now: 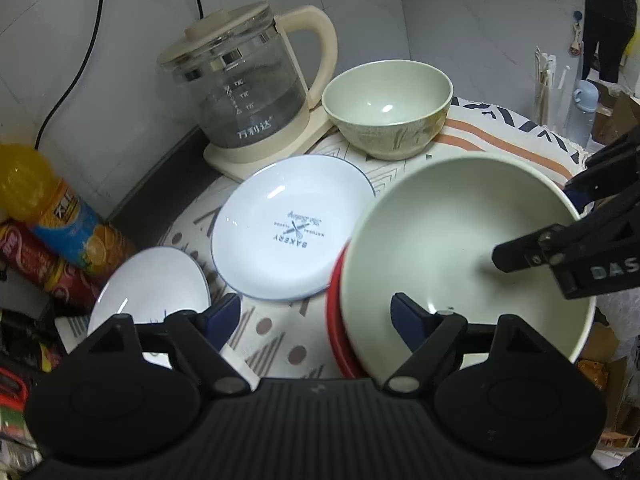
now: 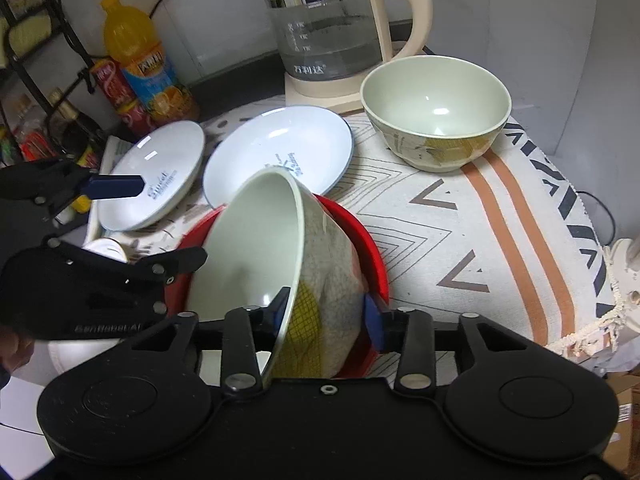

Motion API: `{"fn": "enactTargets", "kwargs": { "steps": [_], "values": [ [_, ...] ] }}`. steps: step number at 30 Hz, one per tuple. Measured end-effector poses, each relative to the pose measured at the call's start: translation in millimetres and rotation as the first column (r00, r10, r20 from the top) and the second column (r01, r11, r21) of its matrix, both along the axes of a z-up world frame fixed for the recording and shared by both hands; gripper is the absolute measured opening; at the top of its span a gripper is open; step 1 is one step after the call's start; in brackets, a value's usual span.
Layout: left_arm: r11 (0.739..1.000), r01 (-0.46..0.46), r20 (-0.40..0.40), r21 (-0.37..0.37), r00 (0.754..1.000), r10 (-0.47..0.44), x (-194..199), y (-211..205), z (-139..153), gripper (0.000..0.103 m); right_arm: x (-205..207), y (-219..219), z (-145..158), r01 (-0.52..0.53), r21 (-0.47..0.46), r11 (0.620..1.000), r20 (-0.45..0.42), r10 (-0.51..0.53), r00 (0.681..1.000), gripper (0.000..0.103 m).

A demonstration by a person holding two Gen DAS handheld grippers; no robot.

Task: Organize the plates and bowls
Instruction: 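Lift the large green bowl with both grippers and lower it into the red bowl, then open both grippers and move them to the small pale green bowl, then close both grippers on the rim of the small pale green bowl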

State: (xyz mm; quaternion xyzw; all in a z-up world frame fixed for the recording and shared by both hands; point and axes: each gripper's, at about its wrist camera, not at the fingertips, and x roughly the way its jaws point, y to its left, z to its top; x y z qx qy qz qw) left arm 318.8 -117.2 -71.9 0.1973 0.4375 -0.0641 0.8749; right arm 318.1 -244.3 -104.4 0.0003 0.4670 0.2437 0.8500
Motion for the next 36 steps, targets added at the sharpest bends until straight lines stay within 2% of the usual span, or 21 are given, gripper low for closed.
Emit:
{"fn": "enactTargets", "kwargs": {
  "steps": [3, 8, 13, 23, 30, 36],
  "values": [
    [1.0, 0.004, 0.005, 0.005, 1.0, -0.004, 6.8, 3.6, 1.7, 0.081, -0.1, -7.6, 10.5, 0.005, 0.037, 0.999, 0.03, -0.006, 1.0, 0.057],
    [1.0, 0.0, 0.013, -0.013, 1.0, 0.0, 21.3, 5.9, 4.8, 0.081, 10.5, -19.4, 25.9, 0.047, 0.052, 0.998, 0.082, -0.051, 0.995, 0.058],
    [0.999, 0.002, 0.017, -0.049, 1.0, -0.001, 41.0, 0.8, 7.1, 0.081, 25.3, -31.4, 29.7, 0.119, 0.037, 0.992, 0.121, -0.123, 0.985, 0.077],
    [0.994, 0.058, 0.032, -0.088, 0.998, -0.055, 85.0, -22.2, 4.8, 0.081, 53.8, -55.2, 23.5, 0.236, 0.041, 0.971, 0.137, -0.239, 0.961, 0.081],
    [0.986, 0.055, 0.008, -0.157, 0.998, -0.055, 120.7, -34.6, -3.5, 0.081, 76.6, -60.0, 13.2, 0.287, 0.058, 0.956, 0.122, -0.292, 0.949, 0.081],
    [0.969, 0.017, -0.003, -0.246, 1.0, -0.019, 151.7, -41.0, -6.0, 0.079, 99.7, -66.9, 5.0, 0.37, 0.098, 0.924, 0.084, -0.379, 0.922, 0.08]
  ]
}}
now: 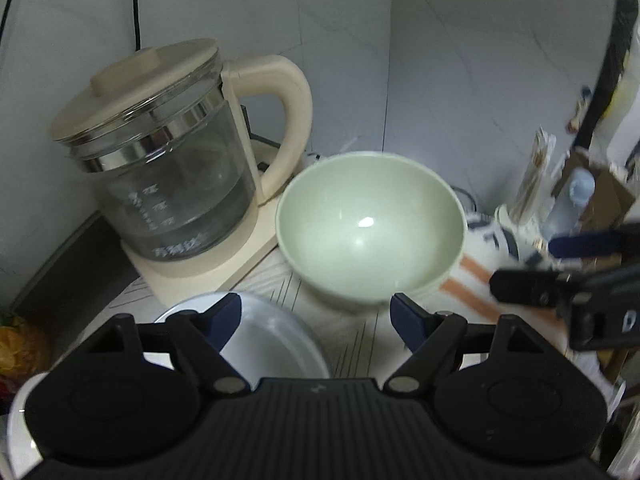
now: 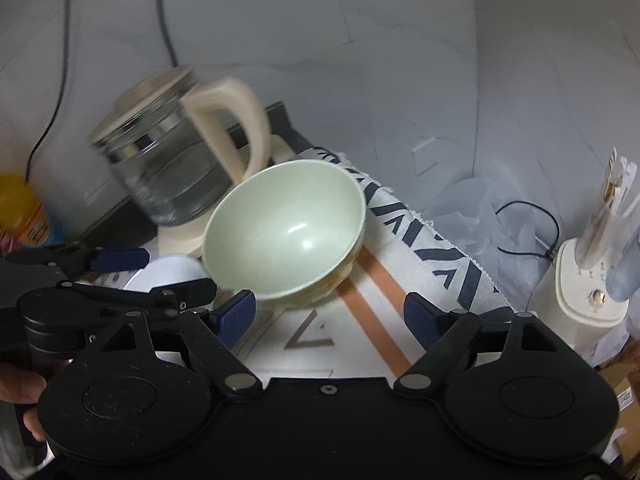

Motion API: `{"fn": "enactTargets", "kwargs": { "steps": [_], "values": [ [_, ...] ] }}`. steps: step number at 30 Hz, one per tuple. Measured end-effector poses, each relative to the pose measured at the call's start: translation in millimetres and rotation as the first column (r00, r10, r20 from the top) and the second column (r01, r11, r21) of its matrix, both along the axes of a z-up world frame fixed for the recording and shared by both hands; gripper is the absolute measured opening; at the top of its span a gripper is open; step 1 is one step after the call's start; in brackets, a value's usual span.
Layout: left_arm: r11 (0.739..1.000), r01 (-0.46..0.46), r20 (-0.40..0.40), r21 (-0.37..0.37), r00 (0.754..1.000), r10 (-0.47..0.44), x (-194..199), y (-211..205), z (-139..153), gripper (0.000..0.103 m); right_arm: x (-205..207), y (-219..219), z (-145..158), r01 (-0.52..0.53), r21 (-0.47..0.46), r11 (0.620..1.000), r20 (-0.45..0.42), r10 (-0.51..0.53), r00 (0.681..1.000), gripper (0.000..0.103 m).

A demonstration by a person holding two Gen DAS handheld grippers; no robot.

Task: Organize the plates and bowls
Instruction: 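Close both grippers on the rim of the small pale green bowl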

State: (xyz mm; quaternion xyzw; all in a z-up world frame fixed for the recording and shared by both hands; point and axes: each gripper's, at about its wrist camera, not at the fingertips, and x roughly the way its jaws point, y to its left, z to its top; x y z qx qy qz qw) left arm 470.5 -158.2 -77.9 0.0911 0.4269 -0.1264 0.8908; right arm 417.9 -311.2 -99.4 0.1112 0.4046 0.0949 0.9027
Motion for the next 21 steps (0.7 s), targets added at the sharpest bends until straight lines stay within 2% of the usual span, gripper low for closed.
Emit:
{"fn": "enactTargets", "kwargs": {
  "steps": [3, 8, 11, 15, 17, 21],
  "values": [
    [0.996, -0.065, -0.029, -0.069, 0.998, 0.063, 20.4, 1.8, -3.2, 0.077, 11.8, -5.0, -8.1, 0.051, 0.057, 0.997, -0.025, -0.05, 0.998, 0.078],
    [0.965, -0.165, -0.087, -0.201, 0.985, 0.15, 49.2, 9.8, -9.2, 0.067, 26.0, -11.1, -22.1, 0.127, 0.128, 0.984, -0.073, -0.118, 0.99, 0.068],
    [0.931, -0.233, -0.147, -0.28, 0.969, 0.198, 64.0, 21.0, -15.4, 0.063, 31.4, -13.7, -29.1, 0.171, 0.165, 0.971, -0.101, -0.156, 0.983, 0.065],
    [0.89, -0.314, -0.218, -0.33, 0.943, 0.252, 72.6, 32.6, -26.9, 0.057, 36.5, -17.0, -37.0, 0.22, 0.227, 0.949, -0.14, -0.192, 0.971, 0.063],
    [0.872, -0.351, -0.276, -0.342, 0.924, 0.263, 75.2, 36.9, -35.7, 0.046, 38.4, -19.2, -40.4, 0.243, 0.265, 0.933, -0.159, -0.206, 0.966, 0.062],
    [0.8, -0.441, -0.362, -0.408, 0.882, 0.301, 75.9, 49.8, -46.5, 0.038, 40.9, -21.7, -47.6, 0.293, 0.319, 0.901, -0.202, -0.237, 0.95, 0.059]
  ]
}}
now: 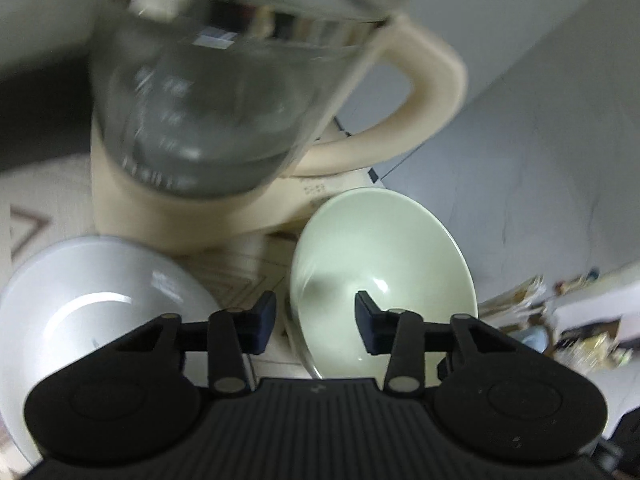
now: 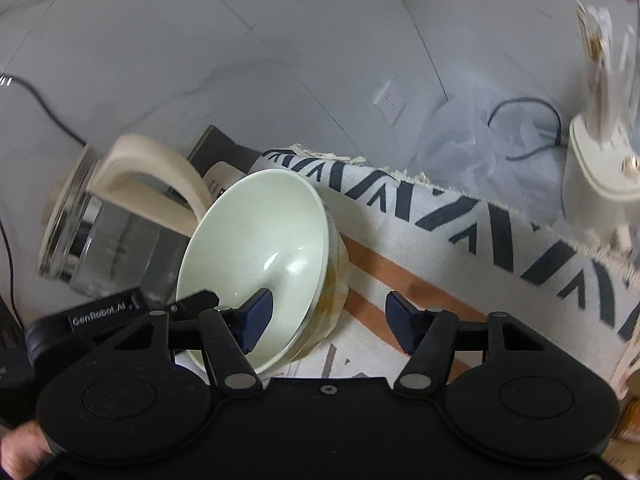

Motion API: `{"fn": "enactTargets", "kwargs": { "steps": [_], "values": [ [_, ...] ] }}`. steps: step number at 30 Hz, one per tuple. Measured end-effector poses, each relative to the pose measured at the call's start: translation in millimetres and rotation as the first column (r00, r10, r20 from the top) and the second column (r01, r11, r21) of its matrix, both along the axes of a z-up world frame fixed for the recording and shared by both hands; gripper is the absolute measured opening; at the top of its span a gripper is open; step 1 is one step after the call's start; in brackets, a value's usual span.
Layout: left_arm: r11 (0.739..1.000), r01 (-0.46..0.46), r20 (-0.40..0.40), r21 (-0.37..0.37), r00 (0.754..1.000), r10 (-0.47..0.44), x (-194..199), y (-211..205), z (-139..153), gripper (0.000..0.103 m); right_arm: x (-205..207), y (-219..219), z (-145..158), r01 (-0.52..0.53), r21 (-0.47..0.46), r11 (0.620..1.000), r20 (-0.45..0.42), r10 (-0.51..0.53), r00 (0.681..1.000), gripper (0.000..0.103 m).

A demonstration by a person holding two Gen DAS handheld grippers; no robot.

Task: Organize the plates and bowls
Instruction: 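Close both grippers on the rim of the small pale green bowl, then carry the small green bowl with both grippers onto the stacked bowls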

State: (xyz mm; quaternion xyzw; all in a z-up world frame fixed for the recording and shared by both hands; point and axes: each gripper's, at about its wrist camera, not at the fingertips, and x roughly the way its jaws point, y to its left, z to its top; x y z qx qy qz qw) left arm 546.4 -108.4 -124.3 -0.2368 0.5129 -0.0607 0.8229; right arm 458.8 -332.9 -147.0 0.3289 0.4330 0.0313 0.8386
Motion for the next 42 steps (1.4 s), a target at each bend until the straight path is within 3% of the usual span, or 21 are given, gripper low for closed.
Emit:
{"fn": "enactTargets", "kwargs": {
  "steps": [2, 4, 9, 22, 42],
  "values": [
    [0.998, -0.043, -0.022, -0.044, 0.999, 0.042, -1.6, 4.5, -2.4, 0.034, 1.1, -0.9, -4.2, 0.016, 0.037, 0.999, -0.019, -0.016, 1.0, 0.053],
    [0.994, -0.081, -0.034, -0.071, 0.996, 0.079, -2.0, 8.1, -4.2, 0.031, 2.5, -2.4, -10.1, 0.045, 0.087, 0.995, -0.05, -0.041, 0.998, 0.035],
    [0.981, -0.169, -0.075, -0.098, 0.984, 0.162, -3.0, 15.8, -10.5, 0.012, 2.3, -5.2, -20.3, 0.104, 0.184, 0.977, -0.096, -0.088, 0.992, 0.024],
    [0.976, -0.206, -0.053, -0.076, 0.978, 0.202, -15.5, 12.1, 2.3, 0.009, -5.9, 2.8, 1.2, 0.1, 0.134, 0.986, -0.066, -0.092, 0.994, 0.021],
    [0.963, -0.255, 0.038, -0.083, 0.965, 0.259, -93.6, 25.9, 55.8, 0.009, -66.7, 11.8, 43.7, 0.0, 0.147, 0.989, 0.015, -0.003, 1.0, 0.021]
  ]
}}
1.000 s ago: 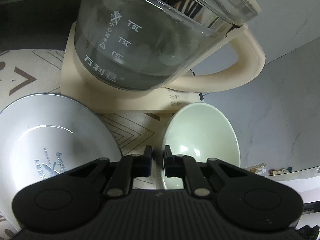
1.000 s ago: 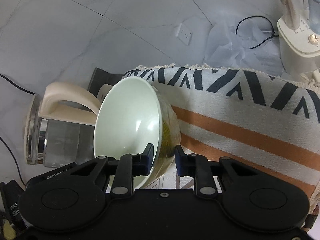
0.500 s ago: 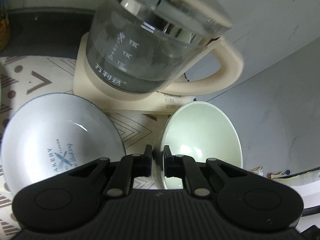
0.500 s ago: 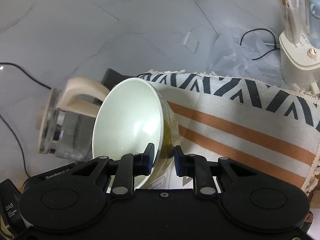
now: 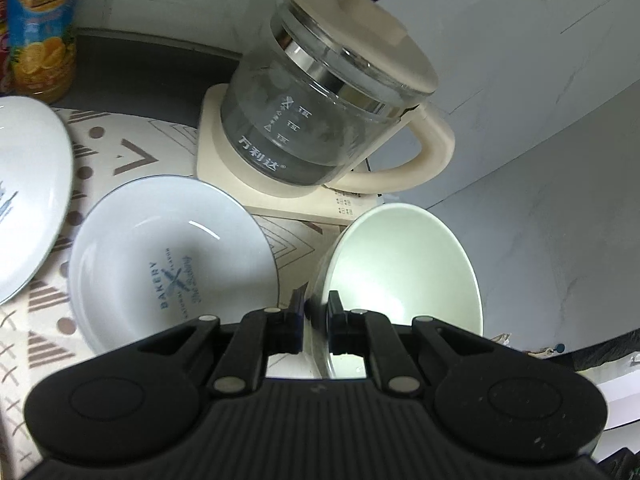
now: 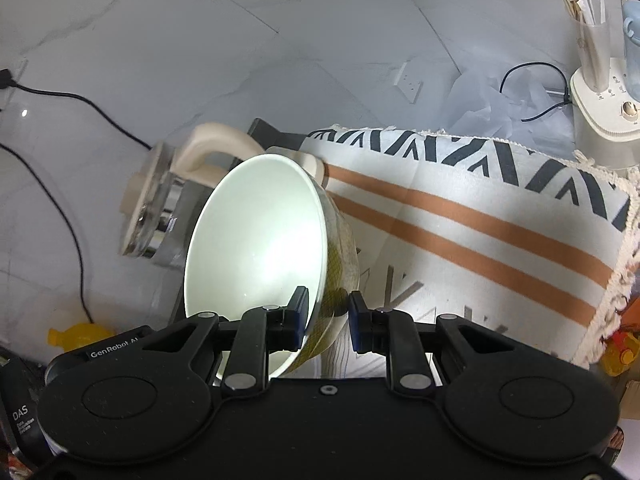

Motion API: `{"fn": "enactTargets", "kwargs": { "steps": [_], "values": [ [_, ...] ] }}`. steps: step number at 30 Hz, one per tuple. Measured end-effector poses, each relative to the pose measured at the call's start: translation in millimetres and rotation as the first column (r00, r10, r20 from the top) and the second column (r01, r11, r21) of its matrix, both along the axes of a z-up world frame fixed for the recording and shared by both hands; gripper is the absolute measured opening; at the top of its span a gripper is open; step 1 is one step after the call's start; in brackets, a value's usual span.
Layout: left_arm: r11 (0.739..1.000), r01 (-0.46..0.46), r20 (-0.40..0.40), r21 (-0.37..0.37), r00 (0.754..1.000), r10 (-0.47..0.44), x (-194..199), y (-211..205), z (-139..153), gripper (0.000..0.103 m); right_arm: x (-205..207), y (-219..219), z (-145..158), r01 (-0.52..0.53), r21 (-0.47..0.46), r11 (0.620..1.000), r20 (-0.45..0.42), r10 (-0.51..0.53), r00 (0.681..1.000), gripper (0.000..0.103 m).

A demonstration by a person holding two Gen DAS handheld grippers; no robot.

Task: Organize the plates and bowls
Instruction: 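Carry the small green bowl with both grippers onto the stacked bowls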

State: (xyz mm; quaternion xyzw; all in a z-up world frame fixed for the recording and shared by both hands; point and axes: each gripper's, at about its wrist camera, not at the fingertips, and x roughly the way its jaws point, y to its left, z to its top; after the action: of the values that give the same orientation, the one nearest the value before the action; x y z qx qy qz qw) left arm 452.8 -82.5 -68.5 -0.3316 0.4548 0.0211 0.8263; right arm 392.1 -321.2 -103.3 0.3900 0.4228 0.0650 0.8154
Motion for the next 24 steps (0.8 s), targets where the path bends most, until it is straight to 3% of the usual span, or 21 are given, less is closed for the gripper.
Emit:
{"fn": "enactTargets", "kwargs": {
  "steps": [10, 15, 24],
  "values": [
    [1.0, -0.01, 0.061, 0.02, 0.998, 0.009, -53.8, 1.1, 35.5, 0.009, -40.2, -1.0, 21.9, -0.026, -0.007, 1.0, 0.063, 0.026, 0.998, 0.021],
    [0.999, -0.02, 0.068, 0.032, 0.998, 0.018, -79.4, 2.5, 44.2, 0.009, -59.7, 2.9, 33.9, -0.049, -0.042, 0.998, 0.099, 0.053, 0.994, 0.021],
    [0.998, -0.049, 0.067, 0.041, 0.997, 0.046, -125.1, 6.3, 47.7, 0.009, -92.4, 4.5, 31.3, -0.093, -0.038, 0.995, 0.091, 0.096, 0.991, 0.021]
  ]
}}
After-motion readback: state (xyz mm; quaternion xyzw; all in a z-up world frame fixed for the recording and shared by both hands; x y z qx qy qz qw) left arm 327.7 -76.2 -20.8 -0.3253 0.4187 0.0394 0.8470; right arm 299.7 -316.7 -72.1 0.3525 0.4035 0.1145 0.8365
